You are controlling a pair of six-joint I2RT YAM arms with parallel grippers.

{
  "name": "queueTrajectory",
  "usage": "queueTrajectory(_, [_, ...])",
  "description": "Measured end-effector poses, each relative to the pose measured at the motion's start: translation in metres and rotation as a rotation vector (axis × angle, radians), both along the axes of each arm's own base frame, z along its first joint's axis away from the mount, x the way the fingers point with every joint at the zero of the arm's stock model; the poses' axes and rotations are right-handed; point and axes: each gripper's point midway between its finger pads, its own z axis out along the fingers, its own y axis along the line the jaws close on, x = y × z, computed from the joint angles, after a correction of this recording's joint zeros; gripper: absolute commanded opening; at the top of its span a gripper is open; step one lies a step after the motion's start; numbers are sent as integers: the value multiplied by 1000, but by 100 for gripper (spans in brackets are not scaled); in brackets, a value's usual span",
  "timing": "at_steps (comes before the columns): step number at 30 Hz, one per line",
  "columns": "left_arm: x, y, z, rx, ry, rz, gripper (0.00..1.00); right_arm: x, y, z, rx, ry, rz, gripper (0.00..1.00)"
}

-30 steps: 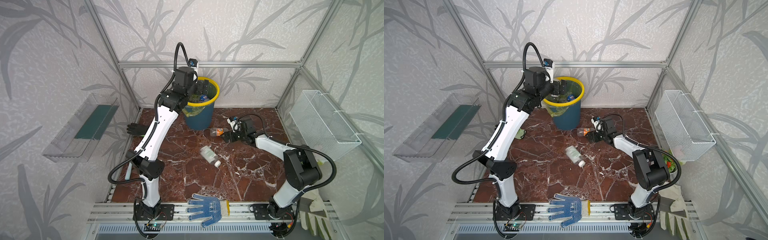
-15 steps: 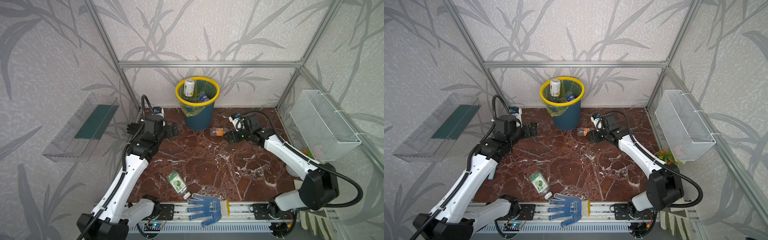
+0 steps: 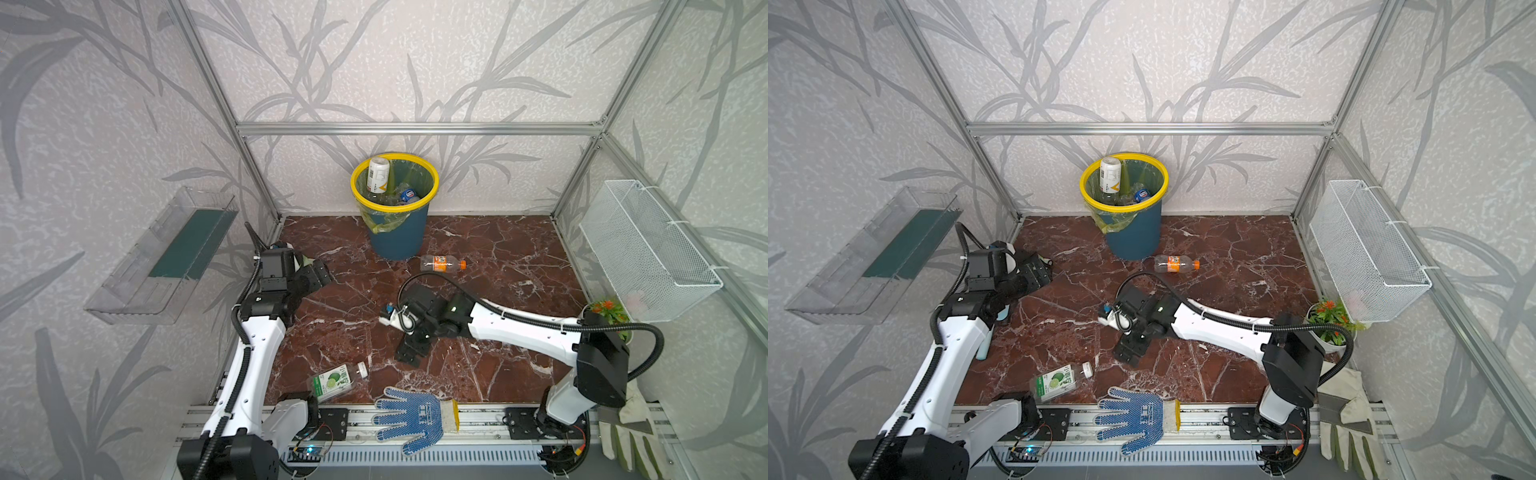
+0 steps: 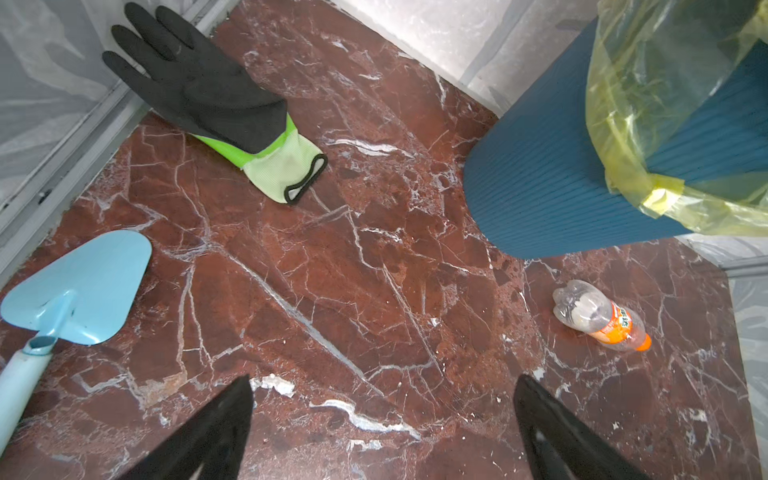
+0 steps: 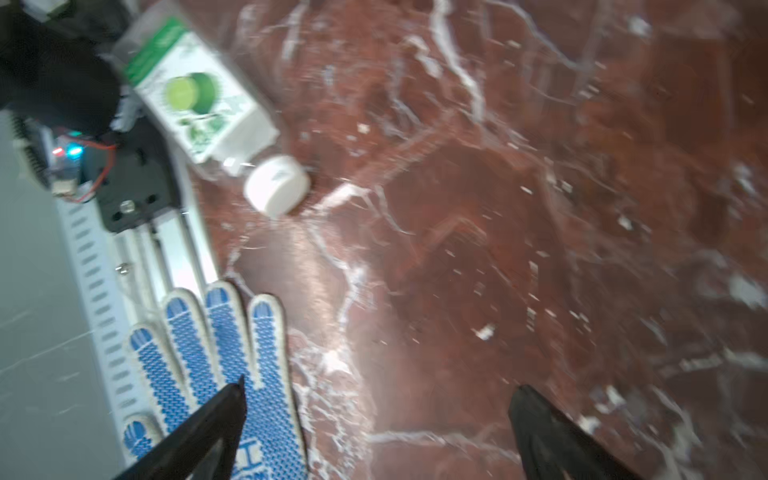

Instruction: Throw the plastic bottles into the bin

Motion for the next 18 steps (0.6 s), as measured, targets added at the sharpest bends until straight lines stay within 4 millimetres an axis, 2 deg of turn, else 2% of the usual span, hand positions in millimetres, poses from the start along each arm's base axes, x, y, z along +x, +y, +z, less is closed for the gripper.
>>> queueTrajectory(2, [0, 6, 2, -8, -5, 15, 97, -13, 14, -7, -2, 3, 90, 99])
queueTrajectory(6, [-2, 19, 7, -2, -18, 43, 97, -4, 49, -20, 13, -12, 215, 99])
queueTrajectory(11, [-5, 31, 12, 8, -41, 78, 97, -1, 88, -22, 71, -55, 374, 99])
queueTrajectory(15, [-7, 40, 2, -7, -30, 102, 96, -14, 118, -23, 113, -80, 511, 99])
queueTrajectory(18, [-8, 42, -4, -24, -23, 108, 96, -29, 132, -31, 123, -83, 593, 99])
